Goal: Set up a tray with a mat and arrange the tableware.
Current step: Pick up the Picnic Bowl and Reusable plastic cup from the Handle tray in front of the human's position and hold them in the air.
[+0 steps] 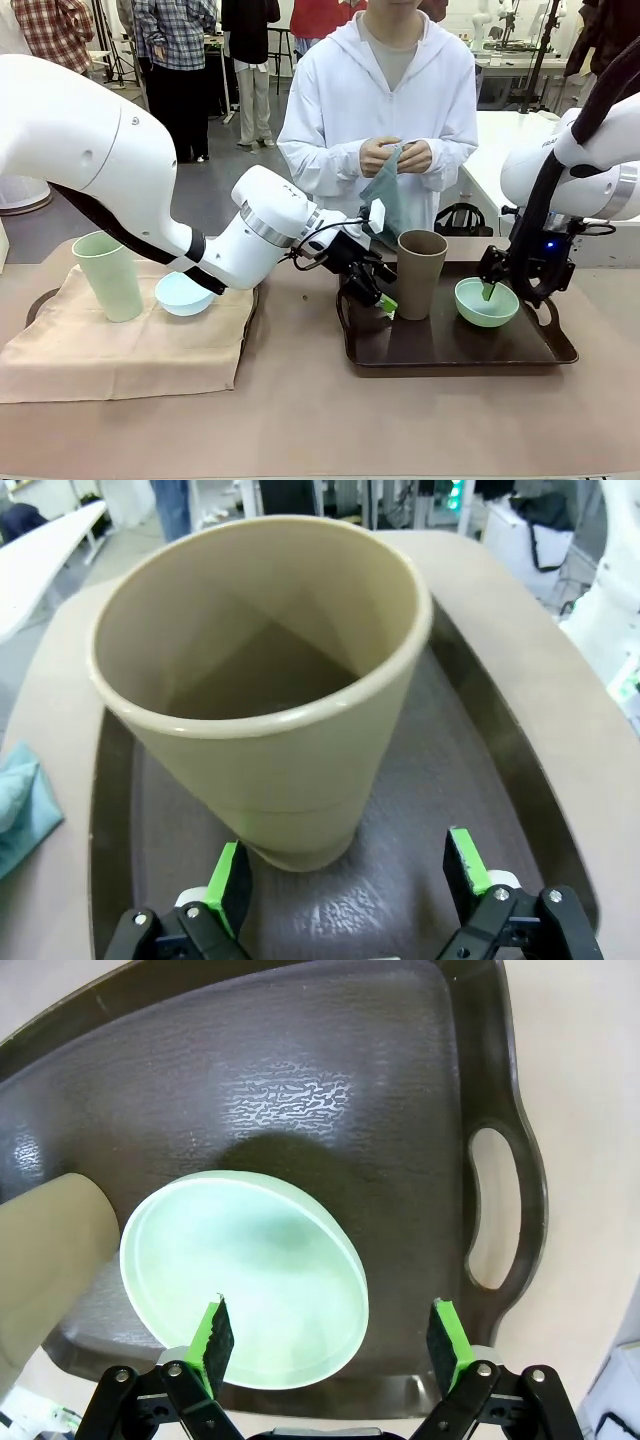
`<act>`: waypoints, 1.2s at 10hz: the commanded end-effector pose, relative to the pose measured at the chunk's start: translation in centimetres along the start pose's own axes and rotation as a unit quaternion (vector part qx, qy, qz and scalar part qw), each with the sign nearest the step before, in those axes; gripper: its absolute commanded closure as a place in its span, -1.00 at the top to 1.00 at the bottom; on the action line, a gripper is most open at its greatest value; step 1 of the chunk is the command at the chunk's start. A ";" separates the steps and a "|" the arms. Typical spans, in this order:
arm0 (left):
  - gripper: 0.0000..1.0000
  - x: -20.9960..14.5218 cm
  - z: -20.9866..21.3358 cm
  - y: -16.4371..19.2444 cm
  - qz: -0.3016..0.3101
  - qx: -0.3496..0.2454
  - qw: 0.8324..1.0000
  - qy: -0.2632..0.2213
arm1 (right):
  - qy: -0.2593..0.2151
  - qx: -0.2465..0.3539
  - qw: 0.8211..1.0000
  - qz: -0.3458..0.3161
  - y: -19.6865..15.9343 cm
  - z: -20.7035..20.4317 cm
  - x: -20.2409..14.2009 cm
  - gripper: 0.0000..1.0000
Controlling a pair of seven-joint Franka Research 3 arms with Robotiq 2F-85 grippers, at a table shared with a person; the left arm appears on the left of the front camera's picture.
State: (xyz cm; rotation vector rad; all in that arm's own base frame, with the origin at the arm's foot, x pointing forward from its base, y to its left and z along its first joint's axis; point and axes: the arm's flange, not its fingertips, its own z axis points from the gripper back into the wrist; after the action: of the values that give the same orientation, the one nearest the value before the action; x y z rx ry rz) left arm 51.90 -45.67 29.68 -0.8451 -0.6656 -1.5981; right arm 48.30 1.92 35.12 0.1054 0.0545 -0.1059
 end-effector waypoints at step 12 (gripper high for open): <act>1.00 1.7 -4.3 1.6 -0.040 0.010 0.999 -0.026 | -0.015 0.019 1.000 0.013 0.2 -0.6 0.3 1.00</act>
State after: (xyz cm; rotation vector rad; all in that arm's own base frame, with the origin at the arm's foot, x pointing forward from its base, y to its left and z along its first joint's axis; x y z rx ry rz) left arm 52.42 -49.93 28.80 -0.8669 -0.7255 -1.6231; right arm 48.48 2.14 35.12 0.1068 0.0410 -0.0958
